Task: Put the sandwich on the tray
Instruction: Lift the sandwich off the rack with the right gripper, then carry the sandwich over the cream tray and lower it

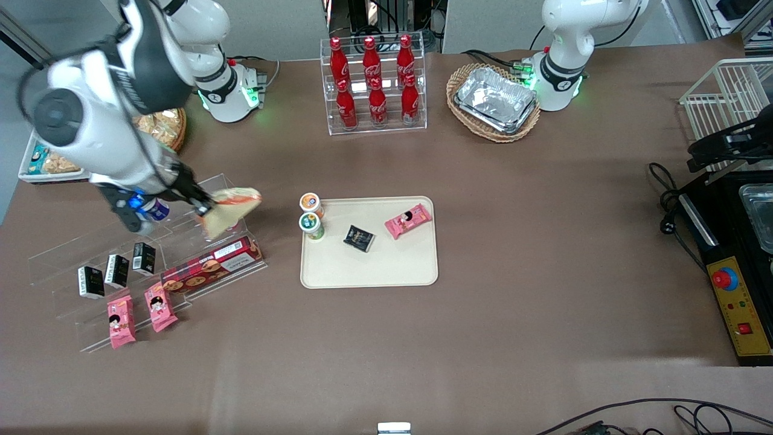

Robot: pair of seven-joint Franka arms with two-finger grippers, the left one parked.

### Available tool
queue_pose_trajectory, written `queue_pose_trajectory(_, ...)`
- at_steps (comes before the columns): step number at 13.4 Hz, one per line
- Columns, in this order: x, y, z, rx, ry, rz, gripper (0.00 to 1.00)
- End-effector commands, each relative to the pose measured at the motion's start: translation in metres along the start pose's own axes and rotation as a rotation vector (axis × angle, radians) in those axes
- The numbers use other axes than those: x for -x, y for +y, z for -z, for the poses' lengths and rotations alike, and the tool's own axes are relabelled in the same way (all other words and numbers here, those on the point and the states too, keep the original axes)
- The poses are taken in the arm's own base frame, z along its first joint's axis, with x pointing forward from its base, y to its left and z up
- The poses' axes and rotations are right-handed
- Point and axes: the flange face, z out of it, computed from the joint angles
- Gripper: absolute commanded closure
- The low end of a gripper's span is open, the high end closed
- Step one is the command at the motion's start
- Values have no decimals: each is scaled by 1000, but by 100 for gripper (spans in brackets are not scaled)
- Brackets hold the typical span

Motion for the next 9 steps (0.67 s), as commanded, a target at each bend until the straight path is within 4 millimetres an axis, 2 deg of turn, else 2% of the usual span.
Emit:
queue_pose_trajectory(1,34,-50,-37,-50,-41,-162,100)
queue_pose_trajectory(3,60,-82,-74,-68,-57,-247,100)
queue_pose_trajectory(4,67,-97,-85,-100,-68,-271,100)
queue_pose_trajectory(6,71,-116,-108,-110,-93,-326,100)
queue_pose_trajectory(9,86,-152,-132,-104,-97,-370,100)
